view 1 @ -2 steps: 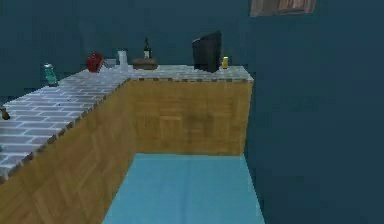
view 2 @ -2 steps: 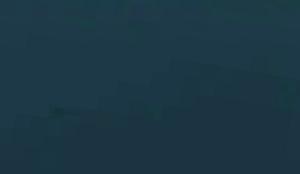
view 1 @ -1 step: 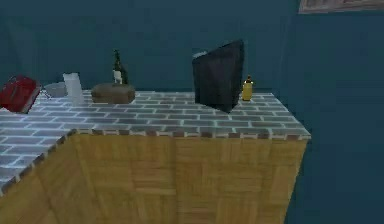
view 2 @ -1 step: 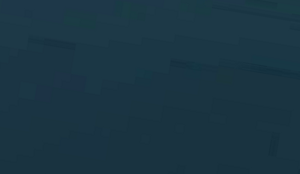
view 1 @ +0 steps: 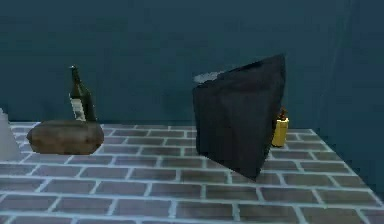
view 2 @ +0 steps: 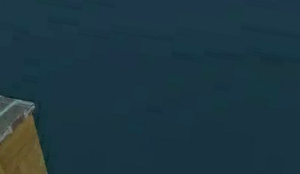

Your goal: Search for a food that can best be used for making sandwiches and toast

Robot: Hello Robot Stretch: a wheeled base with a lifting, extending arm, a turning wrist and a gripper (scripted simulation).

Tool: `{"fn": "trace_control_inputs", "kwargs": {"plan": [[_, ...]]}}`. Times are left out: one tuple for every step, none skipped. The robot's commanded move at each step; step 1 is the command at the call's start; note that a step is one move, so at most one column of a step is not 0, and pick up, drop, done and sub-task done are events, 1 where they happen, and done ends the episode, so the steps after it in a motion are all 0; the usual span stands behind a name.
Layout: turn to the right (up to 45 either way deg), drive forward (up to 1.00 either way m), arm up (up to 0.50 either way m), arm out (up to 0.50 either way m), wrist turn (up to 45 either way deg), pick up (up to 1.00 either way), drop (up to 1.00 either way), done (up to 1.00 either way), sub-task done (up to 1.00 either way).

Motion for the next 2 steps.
{"fn": "trace_control_inputs", "kwargs": {"plan": [[-33.0,0.00,0.00,0.00,0.0,0.00,0.00,0.00,0.00],[0.0,0.00,0.00,0.00,0.0,0.00,0.00,1.00,0.00]]}}
